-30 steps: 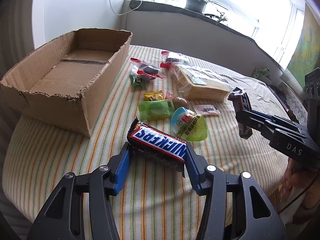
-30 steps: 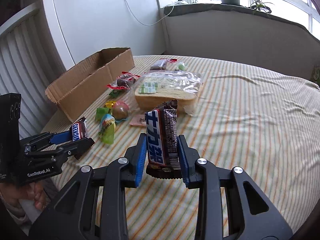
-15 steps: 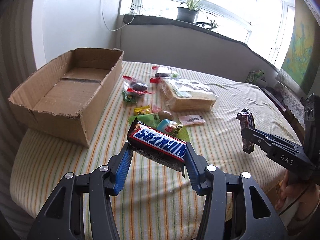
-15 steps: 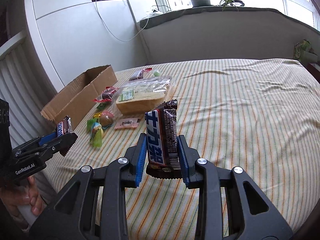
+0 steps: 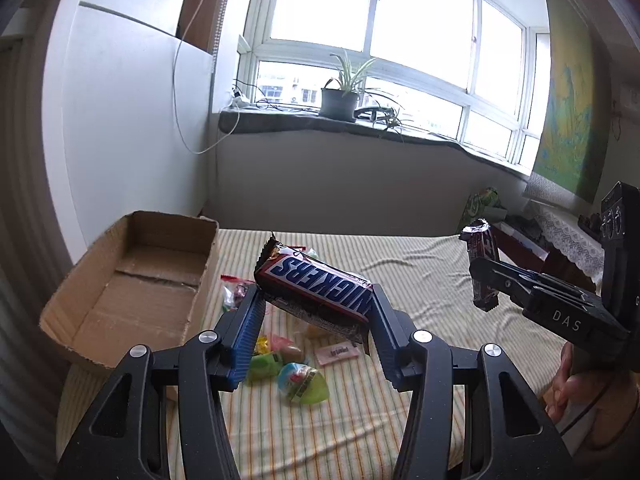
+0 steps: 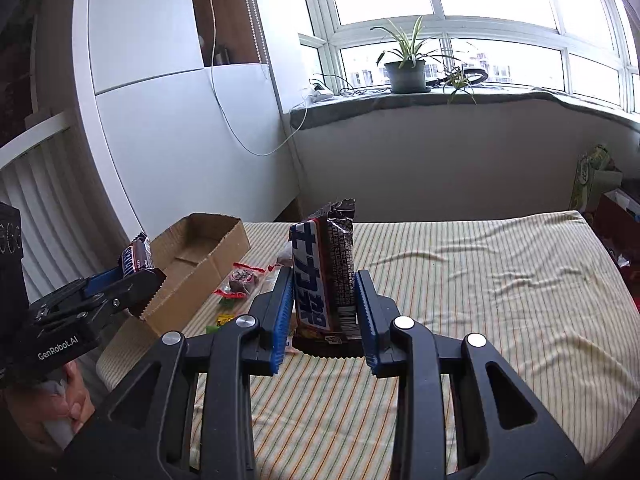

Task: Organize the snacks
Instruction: 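Carry both bars into the cardboard box and open both tools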

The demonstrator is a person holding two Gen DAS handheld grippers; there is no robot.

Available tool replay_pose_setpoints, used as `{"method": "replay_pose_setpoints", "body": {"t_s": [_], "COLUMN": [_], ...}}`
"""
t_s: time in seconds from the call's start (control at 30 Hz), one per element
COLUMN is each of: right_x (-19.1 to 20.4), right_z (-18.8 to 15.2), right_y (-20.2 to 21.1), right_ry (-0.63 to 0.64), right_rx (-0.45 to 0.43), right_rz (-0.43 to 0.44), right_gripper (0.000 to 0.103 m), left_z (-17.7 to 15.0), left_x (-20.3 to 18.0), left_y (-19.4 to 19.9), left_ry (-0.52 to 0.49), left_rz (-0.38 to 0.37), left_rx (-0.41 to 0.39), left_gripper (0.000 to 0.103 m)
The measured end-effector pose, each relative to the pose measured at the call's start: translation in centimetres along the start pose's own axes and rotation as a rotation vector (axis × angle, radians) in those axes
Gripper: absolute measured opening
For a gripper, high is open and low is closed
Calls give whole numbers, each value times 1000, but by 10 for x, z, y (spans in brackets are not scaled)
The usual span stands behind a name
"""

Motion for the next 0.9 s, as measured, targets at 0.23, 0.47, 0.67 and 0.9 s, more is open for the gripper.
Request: {"method": "replay_pose_setpoints", "body": {"t_s": [0.23, 0.47, 0.67, 0.9], "right_x": [16, 60, 119, 195], "right_z": [1, 1, 6, 10], "right_y": [-13, -50, -96, -145], "right_ry": [26, 84, 140, 199], "right_rx": [32, 86, 129, 165], "right_rz": [12, 76, 186, 340], "right_gripper": [31, 31, 31, 32], "left_z": [2, 2, -3, -9], "left_x": [17, 51, 106, 169], "left_y": [0, -1, 0, 7], "left_ry": [32, 93, 160, 224], "left_rz": [2, 33, 120, 239], "left_rx": [-9, -19, -22, -13], "left_gripper": [51, 51, 51, 51]}}
Point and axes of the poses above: each gripper's, at about its wrist camera, not at the fingertips, and y roughly against the way its jaws point, x to its left, z to its top, the point moved 5 cm from there along -y, roughly the way its jaws point, and after that the axes turned 5 degrees about y, right-handed, at the moved point
